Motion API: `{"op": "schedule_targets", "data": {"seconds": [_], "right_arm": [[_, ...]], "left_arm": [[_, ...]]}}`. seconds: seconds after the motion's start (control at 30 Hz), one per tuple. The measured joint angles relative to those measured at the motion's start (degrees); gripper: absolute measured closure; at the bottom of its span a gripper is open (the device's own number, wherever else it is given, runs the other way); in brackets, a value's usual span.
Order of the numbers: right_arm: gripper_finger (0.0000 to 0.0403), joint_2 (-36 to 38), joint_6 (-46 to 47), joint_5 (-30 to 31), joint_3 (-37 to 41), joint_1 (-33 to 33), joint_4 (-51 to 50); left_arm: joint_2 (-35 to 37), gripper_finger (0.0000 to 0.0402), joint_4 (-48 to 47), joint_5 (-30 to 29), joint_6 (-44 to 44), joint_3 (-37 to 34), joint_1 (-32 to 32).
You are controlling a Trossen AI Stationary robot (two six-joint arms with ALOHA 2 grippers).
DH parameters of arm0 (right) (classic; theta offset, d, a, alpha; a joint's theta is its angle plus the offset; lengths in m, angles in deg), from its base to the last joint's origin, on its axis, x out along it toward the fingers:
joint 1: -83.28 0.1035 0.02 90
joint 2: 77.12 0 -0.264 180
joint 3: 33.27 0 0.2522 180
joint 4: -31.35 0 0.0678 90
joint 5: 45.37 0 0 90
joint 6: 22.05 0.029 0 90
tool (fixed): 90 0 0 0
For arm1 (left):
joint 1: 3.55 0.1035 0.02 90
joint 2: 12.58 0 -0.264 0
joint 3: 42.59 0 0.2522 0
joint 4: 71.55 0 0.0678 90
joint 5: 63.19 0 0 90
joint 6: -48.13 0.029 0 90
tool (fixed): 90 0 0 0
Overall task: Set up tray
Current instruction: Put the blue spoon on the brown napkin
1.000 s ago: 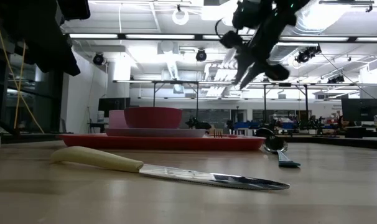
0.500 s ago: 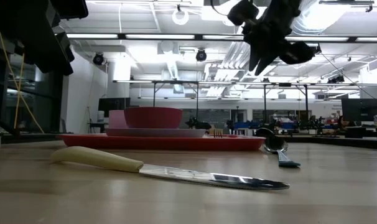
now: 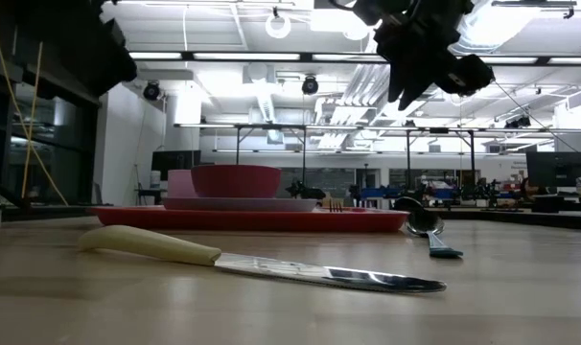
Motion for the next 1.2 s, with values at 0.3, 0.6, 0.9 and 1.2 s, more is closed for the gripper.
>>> {"op": "schedule_targets", "data": {"seconds": [0.3, 0.6, 0.9, 1.2], "right_arm": [[0.0342, -0.79, 4.07, 0.56, 0.00, 1.80, -0.71], [0.0317, -2.63, 8.55, 3.17, 0.00, 5.44, -1.02], [0.0288, -7.58, 14.66, 3.31, 0.00, 9.48, -0.82], [0.0275, -13.71, 20.97, 2.98, 0.00, 11.93, 1.39]], "left_arm": [[-0.02, 0.0263, 27.05, 2.81, 1.56, -12.20, 0.00], [-0.01, 0.0263, 41.40, 3.48, 3.00, -19.87, 0.00], [-0.02, 0.0263, 41.83, 5.30, 2.75, -21.55, 0.00], [-0.02, 0.0263, 41.61, 7.37, 2.71, -21.55, 0.00]]}}
